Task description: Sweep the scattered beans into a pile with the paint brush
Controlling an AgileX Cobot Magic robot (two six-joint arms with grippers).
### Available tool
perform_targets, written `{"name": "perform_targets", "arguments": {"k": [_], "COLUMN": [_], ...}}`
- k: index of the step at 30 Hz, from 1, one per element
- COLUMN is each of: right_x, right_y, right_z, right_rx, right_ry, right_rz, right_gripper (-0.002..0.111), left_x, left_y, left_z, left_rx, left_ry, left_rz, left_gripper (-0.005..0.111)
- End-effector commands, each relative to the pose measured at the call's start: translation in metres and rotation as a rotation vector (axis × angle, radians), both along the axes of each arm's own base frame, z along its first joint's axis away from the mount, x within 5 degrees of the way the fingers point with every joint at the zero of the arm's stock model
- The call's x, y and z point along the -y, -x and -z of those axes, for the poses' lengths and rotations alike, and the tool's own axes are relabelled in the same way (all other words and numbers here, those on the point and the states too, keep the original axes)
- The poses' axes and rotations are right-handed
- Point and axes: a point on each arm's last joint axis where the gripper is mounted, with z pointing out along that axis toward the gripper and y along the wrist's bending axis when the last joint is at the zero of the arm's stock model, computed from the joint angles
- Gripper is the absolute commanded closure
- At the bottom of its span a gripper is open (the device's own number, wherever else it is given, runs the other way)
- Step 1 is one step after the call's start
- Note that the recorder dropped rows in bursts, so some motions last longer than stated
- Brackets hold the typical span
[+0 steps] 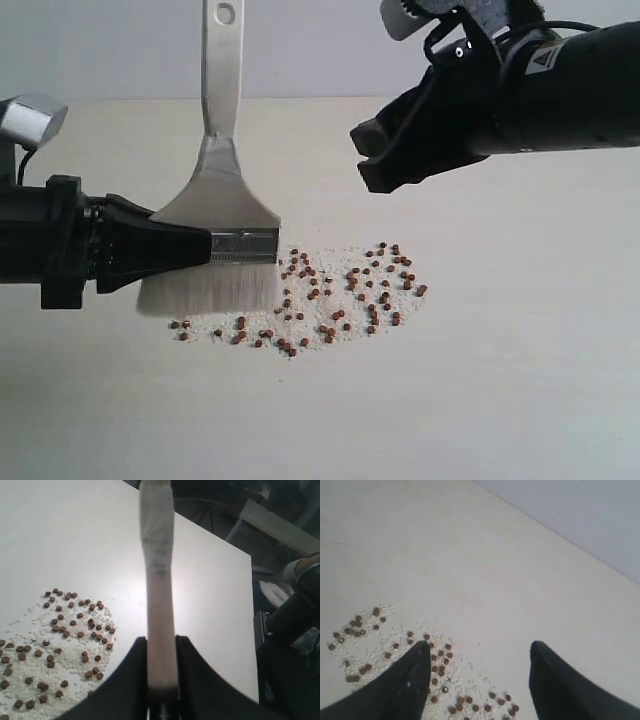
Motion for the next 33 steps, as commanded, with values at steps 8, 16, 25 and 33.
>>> {"name": "perform_targets", "arguments": {"k": [8, 16, 25, 33], "right_x": [-0.003, -0.026, -0.044, -0.054], "right_y": [-0.005, -0.009, -0.018, -0.018], "right_z": [-0.010, -0.011, 0.005, -0.005], "right_rx": [-0.094, -0.152, -0.188, -0.156], "right_ry": [-0.238, -0.342, -0.300, -0.360], "right_rz": [0.152, 0.169, 0.141, 0.160], "right_gripper": [0.047, 0.046, 0.046, 0.046], "left_x": [0.002, 0.011, 0.022, 0.024], "left_y": [-0.028, -0.031, -0.025, -0.021], "left_z": [0.025, 0.033, 0.030, 0.027], "left_rx": [-0.085, -0.065, -0.024, -0.009], "left_ry": [-0.028, -0.145, -0.124, -0.085], "left_rz": [-0.171, -0.269, -0.224, -0.174], "left_gripper": [0.107, 0.107, 0.107, 0.107]}}
